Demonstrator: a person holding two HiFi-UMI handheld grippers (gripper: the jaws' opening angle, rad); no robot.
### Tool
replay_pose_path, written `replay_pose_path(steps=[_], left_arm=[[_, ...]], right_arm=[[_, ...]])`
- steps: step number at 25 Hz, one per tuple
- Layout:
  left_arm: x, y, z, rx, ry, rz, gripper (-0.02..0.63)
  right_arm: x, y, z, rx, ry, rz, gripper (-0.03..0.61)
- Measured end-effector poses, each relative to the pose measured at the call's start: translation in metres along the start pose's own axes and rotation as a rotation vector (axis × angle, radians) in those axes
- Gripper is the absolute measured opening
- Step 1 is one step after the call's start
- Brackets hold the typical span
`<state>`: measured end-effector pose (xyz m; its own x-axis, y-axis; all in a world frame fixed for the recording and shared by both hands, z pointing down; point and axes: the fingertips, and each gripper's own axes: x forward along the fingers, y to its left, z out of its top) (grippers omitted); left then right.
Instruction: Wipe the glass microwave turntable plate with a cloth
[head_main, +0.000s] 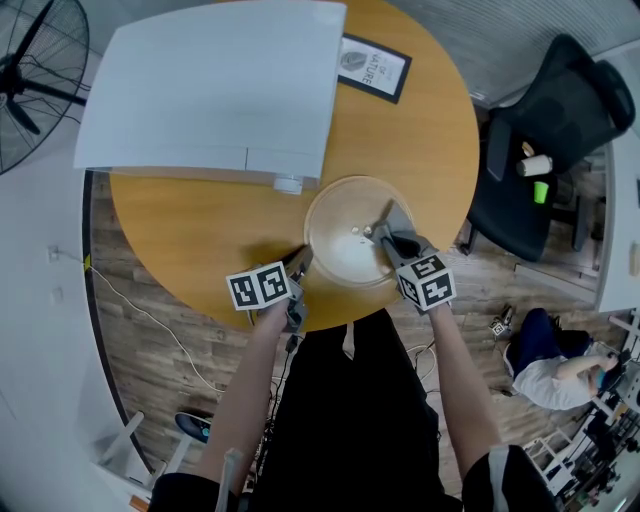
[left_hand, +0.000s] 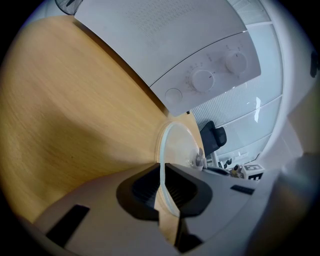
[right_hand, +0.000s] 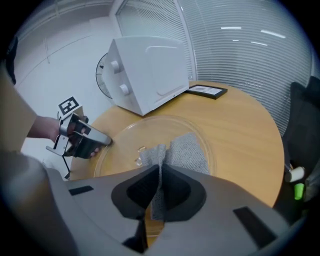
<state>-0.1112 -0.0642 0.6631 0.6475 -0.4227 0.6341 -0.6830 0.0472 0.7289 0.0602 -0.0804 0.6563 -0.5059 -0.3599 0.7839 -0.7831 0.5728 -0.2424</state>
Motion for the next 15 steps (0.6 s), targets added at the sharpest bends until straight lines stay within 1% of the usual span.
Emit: replay_pose_path(steps=[3, 6, 10, 15], left_arm=[[0.000, 0.000, 0.000, 0.004, -0.001, 0.003, 0.026], [0.000, 0.000, 0.000, 0.005, -0.003, 0.005, 0.026], [0.000, 0.000, 0.000, 0.004, -0.005, 0.008, 0.026], [0.000, 0.000, 0.000, 0.002, -0.009, 0.011, 0.026]], right_arm=[[0.007, -0.004, 0.012, 0.038, -0.014, -0.045, 0.025], [0.016, 0.004, 0.022, 0.054, -0.031, -0.053, 0.025], [0.029, 0.032, 0.029, 0.030, -0.038, -0.019, 0.025], [0.045, 0.075, 0.036, -0.043, -0.028, 0.069, 0.025]])
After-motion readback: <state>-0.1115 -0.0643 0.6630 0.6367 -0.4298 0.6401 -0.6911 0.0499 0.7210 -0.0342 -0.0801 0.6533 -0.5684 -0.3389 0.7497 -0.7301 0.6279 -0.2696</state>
